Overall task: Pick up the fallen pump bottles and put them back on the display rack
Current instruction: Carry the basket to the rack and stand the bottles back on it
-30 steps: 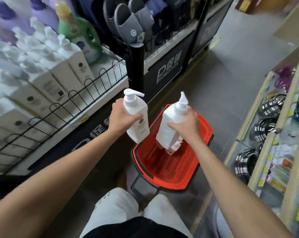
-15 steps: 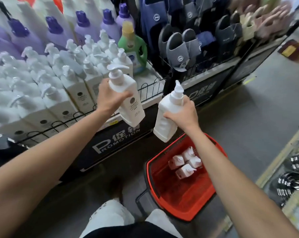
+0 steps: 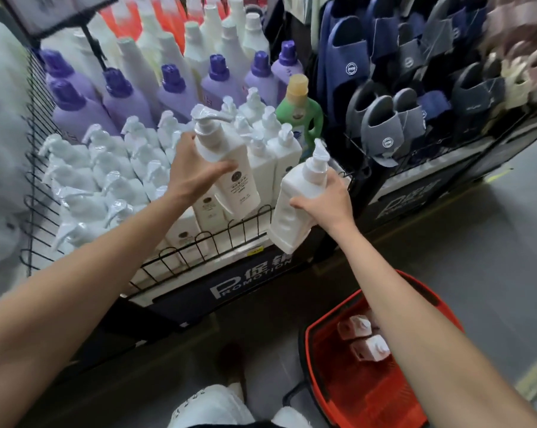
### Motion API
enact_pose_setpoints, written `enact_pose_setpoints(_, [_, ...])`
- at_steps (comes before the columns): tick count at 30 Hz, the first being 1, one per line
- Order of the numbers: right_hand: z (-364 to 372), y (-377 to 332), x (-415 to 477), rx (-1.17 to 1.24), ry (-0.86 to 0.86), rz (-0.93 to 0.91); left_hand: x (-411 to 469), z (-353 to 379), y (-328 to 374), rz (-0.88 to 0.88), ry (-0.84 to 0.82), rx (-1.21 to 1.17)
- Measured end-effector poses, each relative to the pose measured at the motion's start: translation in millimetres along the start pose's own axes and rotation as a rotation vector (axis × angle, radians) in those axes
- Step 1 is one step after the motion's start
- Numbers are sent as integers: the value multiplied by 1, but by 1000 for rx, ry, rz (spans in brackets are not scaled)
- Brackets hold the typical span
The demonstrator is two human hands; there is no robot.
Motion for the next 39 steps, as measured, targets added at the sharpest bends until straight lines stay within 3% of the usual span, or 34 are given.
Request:
enact_pose_setpoints(9, [35, -16, 7, -55, -17, -5, 14, -29, -30, -31, -4, -34])
enact_pose_setpoints(15, [49, -13, 2, -70, -43, 10, 13, -11, -33, 39, -135, 165])
enact_pose_setpoints(21, [53, -11, 4, -100, -47, 16, 22, 6, -91, 59, -263, 426])
enact_pose_setpoints(31, [63, -4, 6, -107, -78, 22, -2, 20, -91, 110, -294, 805])
enact_pose_setpoints(39, [61, -3, 5, -106, -90, 24, -14, 24, -99, -19, -312, 868])
Point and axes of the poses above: each hand's wrist, its own x-axis towards the middle knuckle, its own z-axis out of the palm, y = z × x, the point moved 10 cm from there along x, towards the middle knuckle, and after that the axes turned 6 degrees about -x, right-handed, at the moved point
